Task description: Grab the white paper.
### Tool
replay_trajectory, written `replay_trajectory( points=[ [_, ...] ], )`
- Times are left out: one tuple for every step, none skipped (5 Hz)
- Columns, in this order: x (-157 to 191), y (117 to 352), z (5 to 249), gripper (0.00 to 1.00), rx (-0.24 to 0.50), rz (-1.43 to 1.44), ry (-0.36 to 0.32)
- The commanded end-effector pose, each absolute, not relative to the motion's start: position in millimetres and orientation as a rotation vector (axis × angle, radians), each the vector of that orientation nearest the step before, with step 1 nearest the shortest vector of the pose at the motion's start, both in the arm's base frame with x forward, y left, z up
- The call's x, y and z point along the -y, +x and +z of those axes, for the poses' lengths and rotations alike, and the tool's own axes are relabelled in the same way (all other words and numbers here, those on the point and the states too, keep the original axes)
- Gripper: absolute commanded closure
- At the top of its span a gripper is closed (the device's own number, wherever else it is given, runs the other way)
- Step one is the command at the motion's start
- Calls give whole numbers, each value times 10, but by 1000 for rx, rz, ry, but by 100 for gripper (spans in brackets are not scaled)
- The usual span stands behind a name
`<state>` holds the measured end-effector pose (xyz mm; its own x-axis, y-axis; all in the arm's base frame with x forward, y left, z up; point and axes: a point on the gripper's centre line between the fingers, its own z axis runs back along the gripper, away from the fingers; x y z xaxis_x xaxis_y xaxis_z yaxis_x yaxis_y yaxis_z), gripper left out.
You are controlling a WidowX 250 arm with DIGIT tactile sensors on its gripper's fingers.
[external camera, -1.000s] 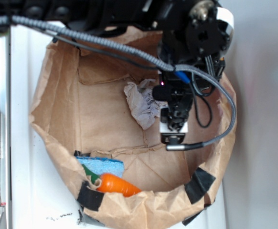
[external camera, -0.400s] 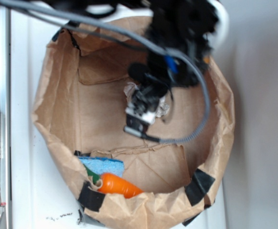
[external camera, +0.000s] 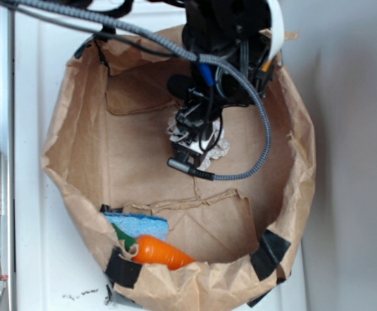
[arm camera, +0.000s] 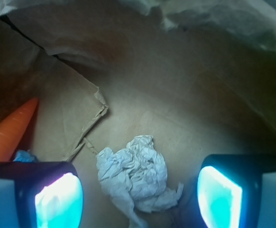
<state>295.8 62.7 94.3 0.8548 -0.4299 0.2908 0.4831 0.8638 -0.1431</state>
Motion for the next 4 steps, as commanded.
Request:
replay_trajectory(
  points=[
    [-646, 2997, 772, 0, 359, -500, -161],
    [-586, 2954, 639, 0, 350, -527, -153],
    [-545, 2959, 365, 0, 342, -532, -100],
    [-527, 3005, 183, 27, 314, -527, -74]
  ],
)
